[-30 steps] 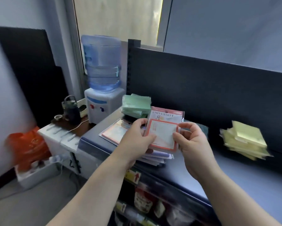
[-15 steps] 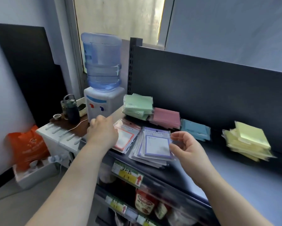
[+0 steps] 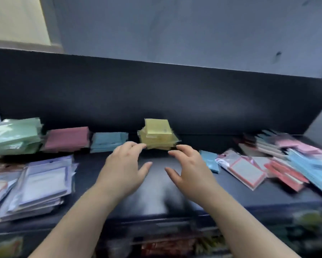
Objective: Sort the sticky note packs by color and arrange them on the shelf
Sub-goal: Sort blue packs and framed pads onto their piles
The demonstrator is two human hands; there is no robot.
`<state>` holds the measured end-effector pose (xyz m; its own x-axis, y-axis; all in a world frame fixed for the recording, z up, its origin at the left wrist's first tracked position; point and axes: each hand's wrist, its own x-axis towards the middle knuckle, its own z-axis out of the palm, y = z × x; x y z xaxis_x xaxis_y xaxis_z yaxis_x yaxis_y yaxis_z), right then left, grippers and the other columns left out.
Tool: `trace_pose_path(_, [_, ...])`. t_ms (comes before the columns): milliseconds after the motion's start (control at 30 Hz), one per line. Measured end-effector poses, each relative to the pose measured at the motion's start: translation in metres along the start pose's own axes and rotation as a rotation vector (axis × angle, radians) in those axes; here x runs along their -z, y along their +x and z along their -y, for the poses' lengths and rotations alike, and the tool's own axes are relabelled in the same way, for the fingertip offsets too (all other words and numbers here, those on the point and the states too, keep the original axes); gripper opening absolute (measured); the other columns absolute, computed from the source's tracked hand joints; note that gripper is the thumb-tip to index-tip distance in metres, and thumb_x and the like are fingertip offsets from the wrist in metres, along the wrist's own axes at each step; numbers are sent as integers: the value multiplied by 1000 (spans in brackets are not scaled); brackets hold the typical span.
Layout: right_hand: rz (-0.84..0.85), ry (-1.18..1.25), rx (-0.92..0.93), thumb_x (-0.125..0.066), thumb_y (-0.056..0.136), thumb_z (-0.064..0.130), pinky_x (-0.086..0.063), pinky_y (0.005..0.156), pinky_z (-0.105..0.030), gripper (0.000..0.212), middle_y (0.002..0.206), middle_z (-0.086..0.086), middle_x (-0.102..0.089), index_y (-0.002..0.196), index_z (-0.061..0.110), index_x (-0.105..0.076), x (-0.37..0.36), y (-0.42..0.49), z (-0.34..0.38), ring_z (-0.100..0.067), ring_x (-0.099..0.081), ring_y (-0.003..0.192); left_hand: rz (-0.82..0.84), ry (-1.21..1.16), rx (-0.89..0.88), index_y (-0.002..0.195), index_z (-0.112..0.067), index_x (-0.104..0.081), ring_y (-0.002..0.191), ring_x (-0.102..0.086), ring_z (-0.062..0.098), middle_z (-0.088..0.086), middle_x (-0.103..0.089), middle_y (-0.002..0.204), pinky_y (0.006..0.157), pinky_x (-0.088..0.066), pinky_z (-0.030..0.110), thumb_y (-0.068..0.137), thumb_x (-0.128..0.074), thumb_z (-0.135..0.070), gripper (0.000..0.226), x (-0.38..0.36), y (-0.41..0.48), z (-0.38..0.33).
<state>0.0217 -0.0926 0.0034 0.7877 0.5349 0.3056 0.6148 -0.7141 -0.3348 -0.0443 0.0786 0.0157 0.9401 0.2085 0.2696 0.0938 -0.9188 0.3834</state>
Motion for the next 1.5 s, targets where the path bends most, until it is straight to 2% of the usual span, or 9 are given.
trace_pose_path(300, [-23, -174, -155, -54, 90, 42, -28, 109, -33, 48, 142, -3, -39, 135, 24, -47, 63, -40, -139, -24, -35, 130, 225, 32, -112, 141, -28, -37, 124, -43, 20, -4, -44, 136, 102, -39, 37, 89, -50, -50, 57, -86, 49, -131])
trace_pose_path(467, [117, -220, -203, -47, 88, 57, -17, 114, -36, 66, 153, -5, -24, 146, 30, -29, 82, -47, -195, -23, -20, 140, 318, 89, 9, 141, -32, -32, 124, -41, 28, 2, -37, 142, 98, -42, 39, 88, -49, -52, 60, -125, 68, -172])
trace_pose_path(567, [198, -272, -148, -40, 84, 70, -16, 113, -42, 77, 148, -3, -32, 147, 30, -22, 83, -47, -211, -25, -24, 137, 317, 147, 165, 146, -27, -22, 128, -36, 34, 9, -28, 148, 99, -39, 41, 87, -49, -58, 72, -133, 75, -182])
trace_pose_path(700, [300, -293, -86, -37, 76, 79, -10, 113, -52, 88, 146, -3, -38, 146, 29, -21, 79, -43, -214, -28, -26, 137, 296, 160, 316, 141, -22, -28, 123, -40, 34, 9, -44, 136, 93, -41, 39, 86, -54, -55, 69, -131, 75, -180])
trace_pose_path(933, [348, -173, -23, -53, 73, 61, -17, 108, -48, 72, 128, -9, -45, 135, 29, -33, 75, -32, -201, -29, -35, 124, 245, 142, 494, 145, -18, -21, 123, -39, 33, 12, -45, 131, 90, -41, 36, 77, -64, -36, 82, -116, 58, -177])
trace_pose_path(1100, [326, -20, 59, -64, 67, 52, -38, 95, -35, 83, 120, -3, -36, 140, 35, -27, 74, -28, -195, -24, -38, 113, 93, 79, 608, 145, -18, -17, 120, -42, 33, 11, -44, 131, 89, -40, 35, 76, -64, -30, 84, -99, 31, -161])
trace_pose_path(1267, [239, 177, 103, -70, 73, 41, -41, 91, -28, 72, 112, 4, -26, 135, 33, -34, 63, -21, -172, -19, -45, 104, -185, -140, 629, 148, -23, -13, 115, -48, 27, 8, -46, 133, 92, -41, 32, 78, -68, -25, 89, -82, -2, -139])
trace_pose_path(1433, [172, 352, 121, -59, 87, 17, -35, 79, -21, 37, 112, 5, -57, 122, 29, -59, 49, -5, -141, -12, -53, 98, -361, -387, 656, 147, -25, -21, 85, -54, 12, 4, -57, 102, 68, -39, 15, 89, -61, -21, 71, -64, -28, -110])
trace_pose_path(1500, [186, 440, 87, -57, 88, 14, -36, 74, -21, 28, 107, 7, -64, 111, 30, -65, 44, 0, -126, -10, -54, 95, -440, -493, 684, 144, -26, -27, 84, -58, 12, 2, -57, 100, 68, -46, 18, 91, -58, -19, 63, -58, -35, -94])
